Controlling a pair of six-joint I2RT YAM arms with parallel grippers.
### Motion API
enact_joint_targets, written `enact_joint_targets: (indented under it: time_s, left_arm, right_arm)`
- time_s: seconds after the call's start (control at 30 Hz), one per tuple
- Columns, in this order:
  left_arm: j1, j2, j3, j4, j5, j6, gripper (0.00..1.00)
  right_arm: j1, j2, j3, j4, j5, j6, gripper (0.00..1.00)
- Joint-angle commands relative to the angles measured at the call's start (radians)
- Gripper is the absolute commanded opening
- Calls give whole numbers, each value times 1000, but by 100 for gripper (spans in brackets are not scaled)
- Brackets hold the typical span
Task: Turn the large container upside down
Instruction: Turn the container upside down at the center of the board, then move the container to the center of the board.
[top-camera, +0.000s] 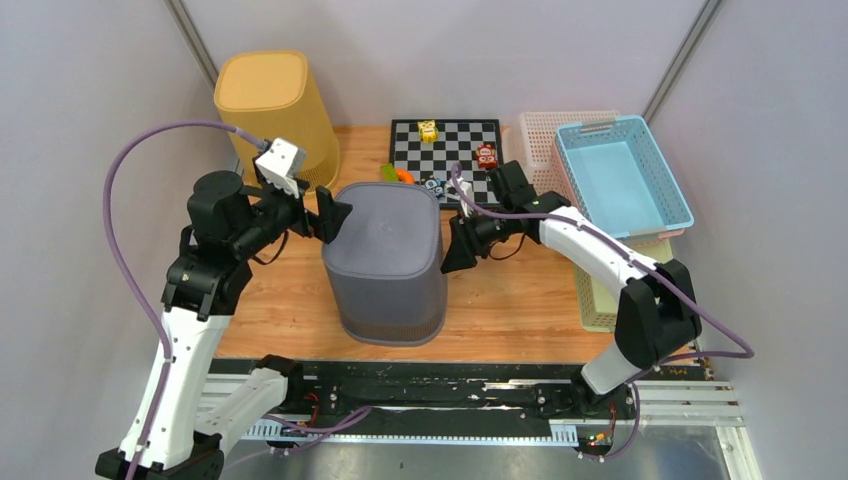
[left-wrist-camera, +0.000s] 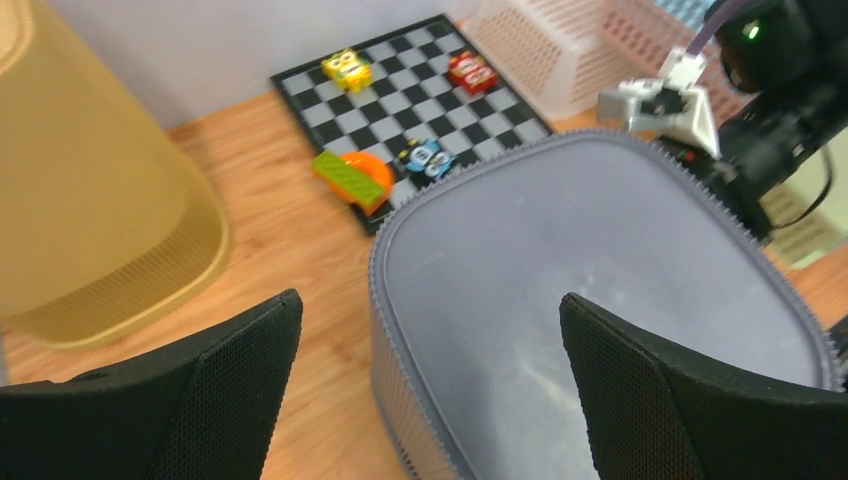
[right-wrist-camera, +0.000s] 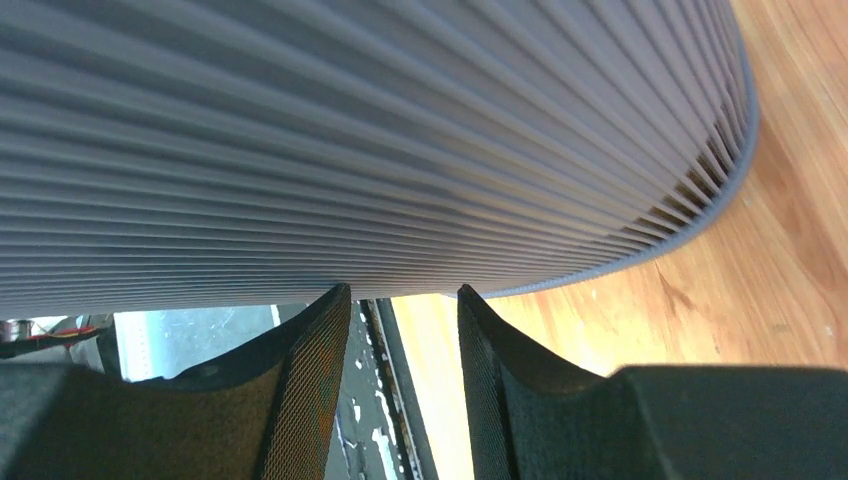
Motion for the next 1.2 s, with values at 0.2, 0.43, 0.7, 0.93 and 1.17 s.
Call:
enact_joint_targets:
  time_s: [0.2,0.43,0.7,0.93,1.17]
  left_arm:
    - [-6,-97,83,-325,90,491,100]
    - [-6,-104,78,-432,321,653,100]
    - [-6,-114,66,-445,306,760,100]
    - [-6,-124,152,-531,285,845,100]
    - [-6,-150,186,-580,107,894,100]
  right_arm:
    - [64,42,103,-129,-100,-179,52]
    - [64,-180,-56,-152,-68,-471,74]
    - [107,-149,-44,-22,-38,-409,77]
    - [219,53,81,64,-22,-311,76]
    - [273,255,267,239,14,-68,75]
